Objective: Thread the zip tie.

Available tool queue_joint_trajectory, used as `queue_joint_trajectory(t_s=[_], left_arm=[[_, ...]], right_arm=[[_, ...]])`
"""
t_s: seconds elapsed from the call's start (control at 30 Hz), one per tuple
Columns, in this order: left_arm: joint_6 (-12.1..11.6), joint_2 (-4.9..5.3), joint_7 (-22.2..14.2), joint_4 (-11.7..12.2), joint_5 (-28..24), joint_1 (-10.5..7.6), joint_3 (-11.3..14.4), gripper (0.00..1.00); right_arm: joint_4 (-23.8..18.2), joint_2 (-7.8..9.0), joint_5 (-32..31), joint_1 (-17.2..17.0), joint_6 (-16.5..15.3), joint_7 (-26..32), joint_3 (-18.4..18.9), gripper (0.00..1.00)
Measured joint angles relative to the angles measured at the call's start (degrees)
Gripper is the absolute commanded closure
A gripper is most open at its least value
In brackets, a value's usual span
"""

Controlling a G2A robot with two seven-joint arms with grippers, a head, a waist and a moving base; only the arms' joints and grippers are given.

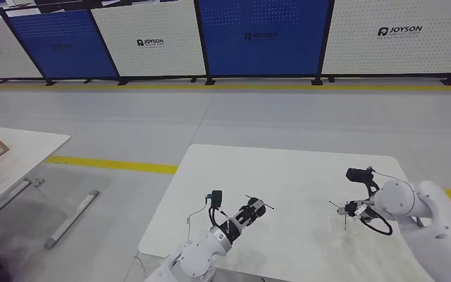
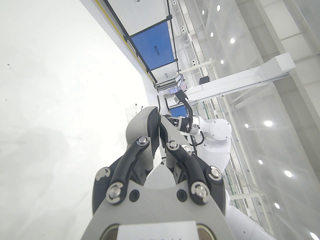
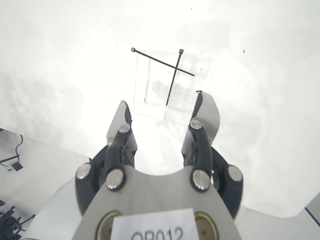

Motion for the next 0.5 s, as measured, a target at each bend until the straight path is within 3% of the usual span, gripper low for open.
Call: queue_joint_trajectory(t_s=[0.1,0.37,0.5], left_arm=[[0.0,0.0,0.0,0.0,0.0,0.0,0.0,1.0],[0.0,0.0,0.0,0.0,0.0,0.0,0.0,1.0],[0.0,0.0,0.0,0.0,0.0,0.0,0.0,1.0]], right_arm=[[1.02,-0.16,-0.51,0.88,2.32,0.0,-1.76,0.65],[5.8,-1.1,0.47,4.37,2.16,0.0,-5.58,0.75],[8.11,-1.97,0.38,5.69,2.16,0.0,-6.71,0.74]])
